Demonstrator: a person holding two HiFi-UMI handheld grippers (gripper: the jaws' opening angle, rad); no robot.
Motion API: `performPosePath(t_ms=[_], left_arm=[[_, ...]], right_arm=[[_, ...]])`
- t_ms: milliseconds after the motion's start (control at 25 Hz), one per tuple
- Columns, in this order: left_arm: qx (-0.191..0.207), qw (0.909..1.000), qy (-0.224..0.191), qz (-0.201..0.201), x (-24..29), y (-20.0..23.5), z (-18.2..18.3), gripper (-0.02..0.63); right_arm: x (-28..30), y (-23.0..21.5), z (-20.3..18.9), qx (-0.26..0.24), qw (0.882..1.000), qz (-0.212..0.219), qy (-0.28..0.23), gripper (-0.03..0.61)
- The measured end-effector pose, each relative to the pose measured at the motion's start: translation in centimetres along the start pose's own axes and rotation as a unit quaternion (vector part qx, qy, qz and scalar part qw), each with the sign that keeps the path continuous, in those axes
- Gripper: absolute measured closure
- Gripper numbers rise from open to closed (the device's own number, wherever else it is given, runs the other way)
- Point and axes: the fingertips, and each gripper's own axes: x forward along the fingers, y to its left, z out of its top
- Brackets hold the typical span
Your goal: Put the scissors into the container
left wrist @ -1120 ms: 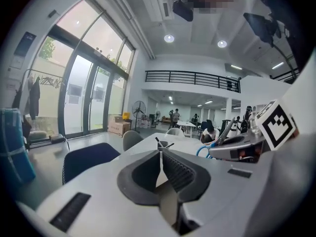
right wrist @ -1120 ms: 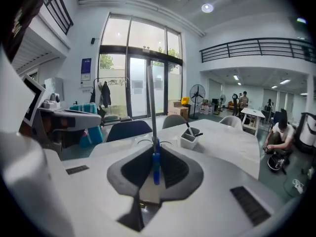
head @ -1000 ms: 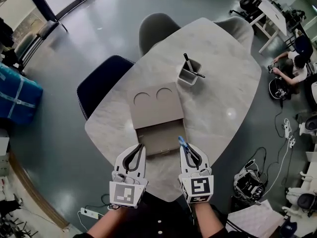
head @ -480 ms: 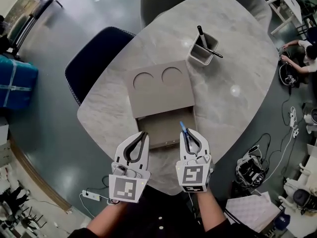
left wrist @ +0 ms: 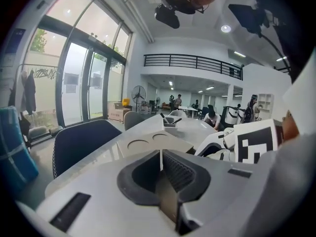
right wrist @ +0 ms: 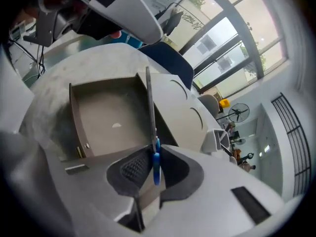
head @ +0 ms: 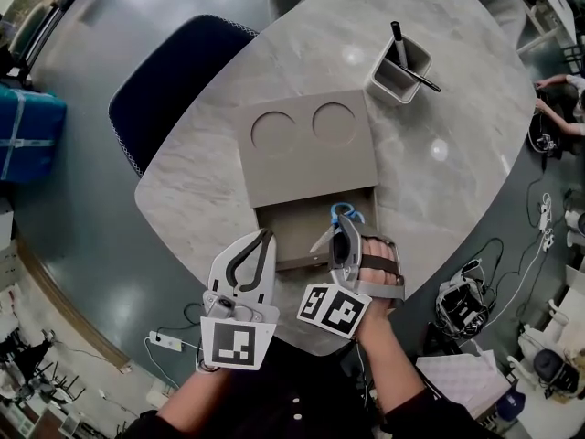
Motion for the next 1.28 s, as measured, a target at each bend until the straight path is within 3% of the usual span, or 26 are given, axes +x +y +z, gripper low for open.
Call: performPosePath(t_ms=[240,680,1000,1120,1160,1240,1280], left_arm=[[0.044,0.9989,0.012,-0.01,0.8,0.2,-0.9,0.586],[0.023,0.9993,0.03,-0.003,1.3,1.1,-2.7,0.586],[0.018,0.9993,0.031,-0.008,1.6,1.0,-3.3,0.586],[0.009,0.9992,0.037,-0.009,1.8,0.8,-3.4,0.586],[0.007,0.9993,0.037,-0.009,1.8,0.8,-3.4,0.586],[0.004,0.9995,0.031,-0.008,1.8,0.8,-3.0,0.586],[-0.001,0.9996,0.029,-0.007,1.7,0.8,-2.9,0.586]], right_arm=[[1.0,1.3,0.9,-0.036,0.999,0.018,-0.008,0.529],[2.4,3.0,1.8,-0.048,0.997,0.058,-0.017,0.45],[2.5,2.9,1.7,0.002,0.995,0.095,-0.025,0.408],[2.6,2.8,1.6,0.001,0.995,0.093,-0.029,0.43],[2.6,2.8,1.7,0.005,0.995,0.091,-0.035,0.454],[2.1,2.5,2.1,0.017,0.995,0.086,-0.047,0.568],[1.8,2.3,2.2,0.022,0.995,0.087,-0.051,0.569]])
